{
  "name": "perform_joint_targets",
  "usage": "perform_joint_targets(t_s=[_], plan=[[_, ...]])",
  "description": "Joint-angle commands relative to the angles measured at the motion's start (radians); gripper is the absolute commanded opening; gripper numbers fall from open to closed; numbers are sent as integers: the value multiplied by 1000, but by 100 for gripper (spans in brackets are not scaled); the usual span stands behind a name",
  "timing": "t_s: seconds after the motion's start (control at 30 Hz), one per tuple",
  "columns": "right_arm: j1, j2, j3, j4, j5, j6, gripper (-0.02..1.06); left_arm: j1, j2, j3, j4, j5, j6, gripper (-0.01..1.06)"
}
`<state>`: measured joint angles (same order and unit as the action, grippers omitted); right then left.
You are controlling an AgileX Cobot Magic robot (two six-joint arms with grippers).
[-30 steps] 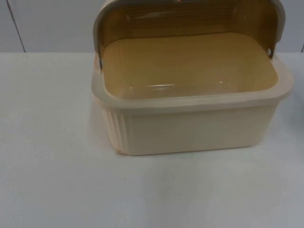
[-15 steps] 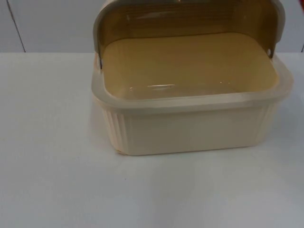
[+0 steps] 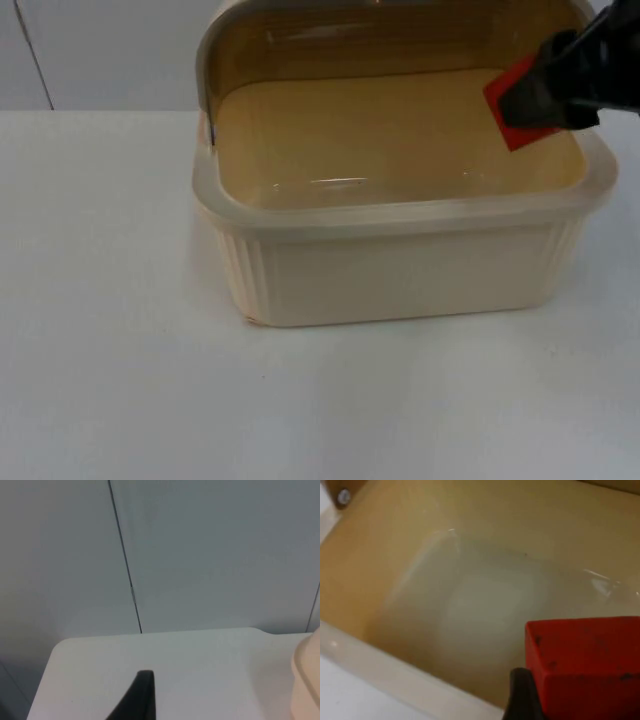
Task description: Open the box lid with the left hand, place the block into the box with the right hand, then close the box lid with the left hand.
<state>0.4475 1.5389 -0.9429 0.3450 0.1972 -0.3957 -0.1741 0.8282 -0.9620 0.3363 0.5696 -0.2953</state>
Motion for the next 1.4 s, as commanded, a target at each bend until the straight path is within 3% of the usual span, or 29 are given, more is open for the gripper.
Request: perform_joint_targets(t_s=[0.0, 0.2, 0.27, 0.67, 0.77, 0.83, 0.87, 0.97, 1.07, 1.2, 1.23, 1.37], plan=[[6, 35, -1, -7, -72, -15, 17, 5, 0, 1, 2, -10, -4, 104], [8, 122, -3, -7, -197, -39, 17, 5, 0, 1, 11, -10, -4, 104], [8, 157, -3, -7, -305, -42, 17, 5, 0, 1, 11, -10, -1, 104], [31, 220, -3, -6, -354, -42, 17, 5, 0, 1, 15, -8, 2, 104], [55, 220, -3, -6, -378, -42, 31, 5, 0, 1, 15, -6, 2, 104], [65, 220, -3, -4, -383, -42, 55, 5, 0, 1, 15, 1, 2, 104], [65, 220, -3, -4, -383, -42, 55, 5, 0, 1, 15, 1, 2, 104], [65, 220, -3, -1, -387, -38, 100, 5, 0, 1, 15, 8, 2, 104], [65, 220, -3, -1, -387, -38, 104, 5, 0, 1, 15, 25, 7, 104], [65, 182, -3, -1, -326, -34, 104, 5, 0, 1, 15, 30, 10, 104], [65, 159, -3, -1, -270, -34, 104, 5, 0, 1, 15, 28, 10, 104], [65, 34, -3, -1, 133, -34, 104, 5, 0, 1, 11, 26, 10, 104]])
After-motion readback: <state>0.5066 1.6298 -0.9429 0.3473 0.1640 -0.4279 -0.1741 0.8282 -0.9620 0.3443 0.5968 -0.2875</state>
